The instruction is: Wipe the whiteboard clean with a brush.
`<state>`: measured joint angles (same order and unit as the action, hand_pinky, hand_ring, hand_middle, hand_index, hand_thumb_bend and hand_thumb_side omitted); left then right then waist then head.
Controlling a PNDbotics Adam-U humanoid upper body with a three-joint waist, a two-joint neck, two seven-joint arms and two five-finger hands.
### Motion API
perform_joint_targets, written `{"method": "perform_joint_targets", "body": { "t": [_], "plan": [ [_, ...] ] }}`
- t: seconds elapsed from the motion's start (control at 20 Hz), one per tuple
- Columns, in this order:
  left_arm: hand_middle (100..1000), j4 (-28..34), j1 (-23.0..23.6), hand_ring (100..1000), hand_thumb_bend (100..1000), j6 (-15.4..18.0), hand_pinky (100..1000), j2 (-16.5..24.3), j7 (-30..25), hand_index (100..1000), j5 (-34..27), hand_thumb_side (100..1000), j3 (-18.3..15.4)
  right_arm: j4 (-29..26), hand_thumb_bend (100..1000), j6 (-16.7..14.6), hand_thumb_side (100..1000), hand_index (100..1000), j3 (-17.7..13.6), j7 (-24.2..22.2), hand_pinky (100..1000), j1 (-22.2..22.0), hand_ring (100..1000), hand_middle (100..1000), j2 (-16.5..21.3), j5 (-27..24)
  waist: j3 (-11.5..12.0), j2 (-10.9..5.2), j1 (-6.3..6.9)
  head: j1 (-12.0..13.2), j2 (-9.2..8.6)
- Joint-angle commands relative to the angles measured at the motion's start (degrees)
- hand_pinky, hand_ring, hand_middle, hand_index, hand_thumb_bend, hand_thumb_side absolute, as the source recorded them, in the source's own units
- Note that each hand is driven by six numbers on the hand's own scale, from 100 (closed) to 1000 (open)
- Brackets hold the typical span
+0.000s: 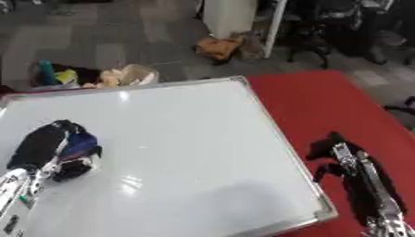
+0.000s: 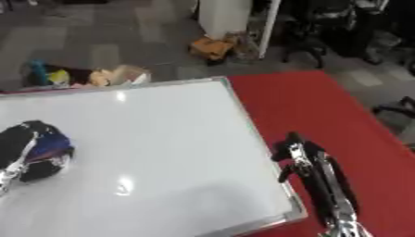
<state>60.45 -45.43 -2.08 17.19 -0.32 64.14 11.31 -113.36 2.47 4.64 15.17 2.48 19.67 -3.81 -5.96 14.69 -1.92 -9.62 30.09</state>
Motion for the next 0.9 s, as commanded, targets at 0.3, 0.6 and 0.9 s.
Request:
{"method": "perform_joint_targets", "body": {
  "t": [0.3, 0.6, 0.9],
  "plan": [
    [627, 1.67, -1.46, 705, 421, 2.54, 542, -1.11, -0.96, 765, 0.83, 528, 2.43, -1.23, 100, -0.15, 839, 602, -0.25, -0.14, 317, 0.32, 585, 492, 0.92, -0.12, -0.22, -0.88, -0.02, 0.27, -0.62],
    [627, 2.10, -0.96, 701, 422, 2.36, 543, -0.90, -1.05, 765, 0.80, 527, 2.34, -1.23, 100, -0.13, 838, 602, -0.29, -0.12, 317, 0.28, 585, 492, 0.95, -0.08, -0.08, -0.93, -0.01, 0.15, -0.61],
    [628, 5.00, 2.52, 707, 429, 0.02, 540, 2.60, 0.19, 764, -0.55, 524, 0.53, -1.23, 100, -0.13, 832, 602, -0.45, 0.08, 317, 0.15, 585, 492, 1.12, -0.04, 0.52, -1.06, 0.11, -0.27, -0.68]
  ]
}}
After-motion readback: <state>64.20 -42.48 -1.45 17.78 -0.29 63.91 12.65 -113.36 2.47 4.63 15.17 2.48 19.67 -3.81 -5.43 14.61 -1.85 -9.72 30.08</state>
